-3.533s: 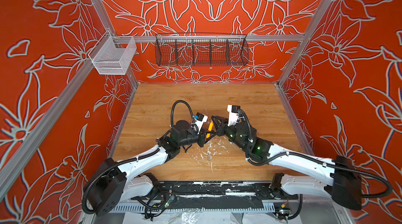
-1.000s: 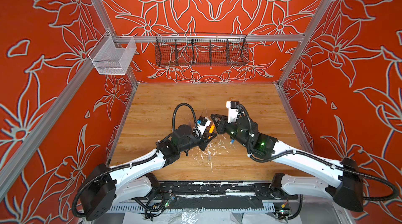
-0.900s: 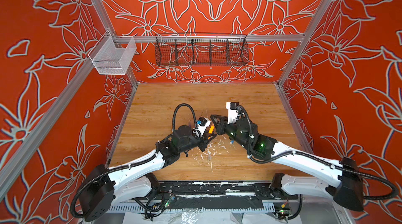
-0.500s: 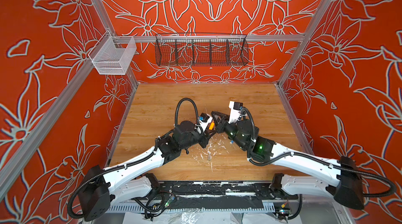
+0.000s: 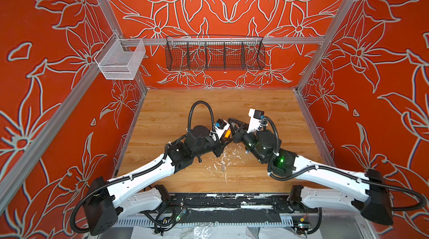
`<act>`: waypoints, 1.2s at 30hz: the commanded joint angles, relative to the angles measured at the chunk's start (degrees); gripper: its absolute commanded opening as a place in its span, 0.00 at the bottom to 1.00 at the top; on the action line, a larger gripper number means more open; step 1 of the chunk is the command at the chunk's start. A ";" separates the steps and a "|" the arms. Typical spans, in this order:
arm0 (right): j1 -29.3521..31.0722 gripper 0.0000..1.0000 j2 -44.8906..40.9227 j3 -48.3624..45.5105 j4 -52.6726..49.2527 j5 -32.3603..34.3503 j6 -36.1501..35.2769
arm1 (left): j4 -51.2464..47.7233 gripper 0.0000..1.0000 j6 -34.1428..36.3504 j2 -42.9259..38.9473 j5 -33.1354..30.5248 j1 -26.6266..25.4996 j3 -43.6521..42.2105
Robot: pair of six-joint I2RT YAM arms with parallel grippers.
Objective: Insert the pens into the pen caps
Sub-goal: 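Press the cap down on the orange highlighter, then open the right gripper, then lay the capped orange highlighter down with the left gripper while the right arm retracts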
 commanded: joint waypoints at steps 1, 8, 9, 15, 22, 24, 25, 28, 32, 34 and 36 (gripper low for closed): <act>5.73 0.07 -1.69 -3.06 -17.46 -10.16 -0.33 | 20.14 0.00 -5.11 -1.81 -11.18 3.33 1.55; 0.94 0.39 -9.00 1.10 -24.42 -5.79 -3.65 | 16.80 0.00 -14.25 -4.64 -8.15 3.24 -7.17; 0.04 0.42 -10.16 1.49 -25.23 -5.50 -4.08 | 16.11 0.00 -15.34 -5.13 -7.76 3.16 -8.35; -4.38 0.65 -17.41 1.05 -29.37 -2.12 -7.34 | 2.28 0.00 -23.52 -9.46 -14.19 3.15 -11.77; -10.65 0.73 -23.76 -3.42 -34.23 8.58 -11.12 | -10.91 0.00 -35.02 -3.92 -16.22 3.15 -11.67; -13.30 0.75 -23.63 -4.42 -35.01 10.59 -11.97 | -11.74 0.00 -36.31 -1.15 -14.54 3.15 -10.38; -15.11 0.75 -23.13 -4.88 -35.45 11.14 -12.46 | -12.34 0.00 -36.45 0.62 -13.63 3.11 -9.20; -21.64 0.76 -20.68 -6.03 -37.19 12.42 -12.64 | -14.68 0.00 -36.12 5.72 -13.23 2.78 -5.46; -30.83 0.74 -18.47 -10.68 -35.28 12.26 -12.23 | -17.94 0.00 -35.44 12.17 -14.30 2.63 -1.09; -33.98 0.72 -17.21 -13.37 -34.13 15.07 -11.90 | -19.84 0.00 -35.68 15.27 -15.77 2.63 1.16; -35.87 0.72 -15.77 -15.67 -32.87 18.75 -11.17 | -20.35 0.00 -35.53 17.68 -16.69 2.63 2.67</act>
